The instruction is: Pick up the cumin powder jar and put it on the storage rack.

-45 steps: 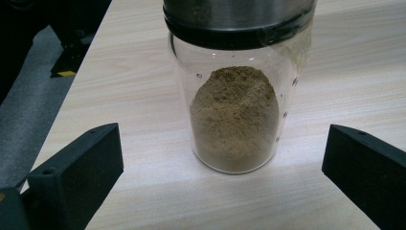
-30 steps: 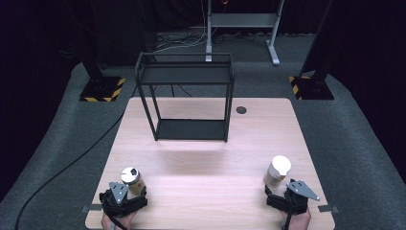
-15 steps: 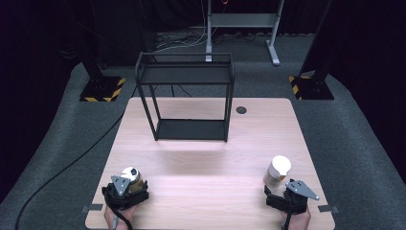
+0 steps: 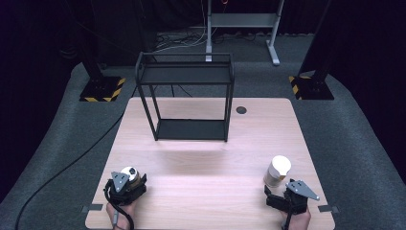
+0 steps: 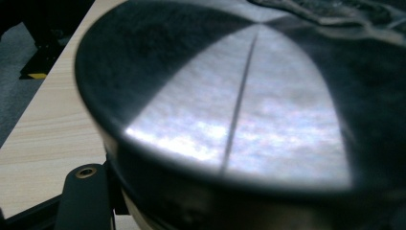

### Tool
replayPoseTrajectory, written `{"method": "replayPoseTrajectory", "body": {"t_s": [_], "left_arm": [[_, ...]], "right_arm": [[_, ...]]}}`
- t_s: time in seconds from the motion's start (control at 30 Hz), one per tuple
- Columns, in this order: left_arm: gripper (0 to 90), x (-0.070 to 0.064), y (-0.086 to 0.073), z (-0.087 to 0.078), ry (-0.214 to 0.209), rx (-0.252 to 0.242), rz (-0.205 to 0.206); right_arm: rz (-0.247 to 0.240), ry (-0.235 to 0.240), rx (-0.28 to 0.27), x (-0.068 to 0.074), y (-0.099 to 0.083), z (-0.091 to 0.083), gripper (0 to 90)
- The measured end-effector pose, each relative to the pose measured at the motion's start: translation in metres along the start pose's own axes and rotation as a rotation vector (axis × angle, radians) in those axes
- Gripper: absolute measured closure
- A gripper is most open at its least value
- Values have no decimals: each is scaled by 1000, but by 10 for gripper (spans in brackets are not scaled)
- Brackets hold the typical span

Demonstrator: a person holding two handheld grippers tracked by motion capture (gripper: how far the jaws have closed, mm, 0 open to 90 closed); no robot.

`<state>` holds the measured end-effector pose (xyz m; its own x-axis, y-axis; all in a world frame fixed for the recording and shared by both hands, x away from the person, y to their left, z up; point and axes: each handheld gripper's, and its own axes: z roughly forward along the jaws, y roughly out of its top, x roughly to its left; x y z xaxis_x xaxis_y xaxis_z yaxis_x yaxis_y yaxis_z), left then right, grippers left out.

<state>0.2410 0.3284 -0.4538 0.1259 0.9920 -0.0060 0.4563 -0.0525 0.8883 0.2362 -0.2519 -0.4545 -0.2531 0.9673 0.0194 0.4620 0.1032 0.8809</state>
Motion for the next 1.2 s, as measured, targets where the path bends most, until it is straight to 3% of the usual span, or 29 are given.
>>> {"method": "replayPoseTrajectory", "body": {"t_s": [0.63, 1.2], "left_arm": [[306, 3, 0, -14, -19, -8, -5], [305, -4, 18, -22, -61, -11, 41]], "right_arm": [[-2, 3, 0, 0, 0, 0, 0], [-4, 5, 5, -1, 1, 0, 0]]}}
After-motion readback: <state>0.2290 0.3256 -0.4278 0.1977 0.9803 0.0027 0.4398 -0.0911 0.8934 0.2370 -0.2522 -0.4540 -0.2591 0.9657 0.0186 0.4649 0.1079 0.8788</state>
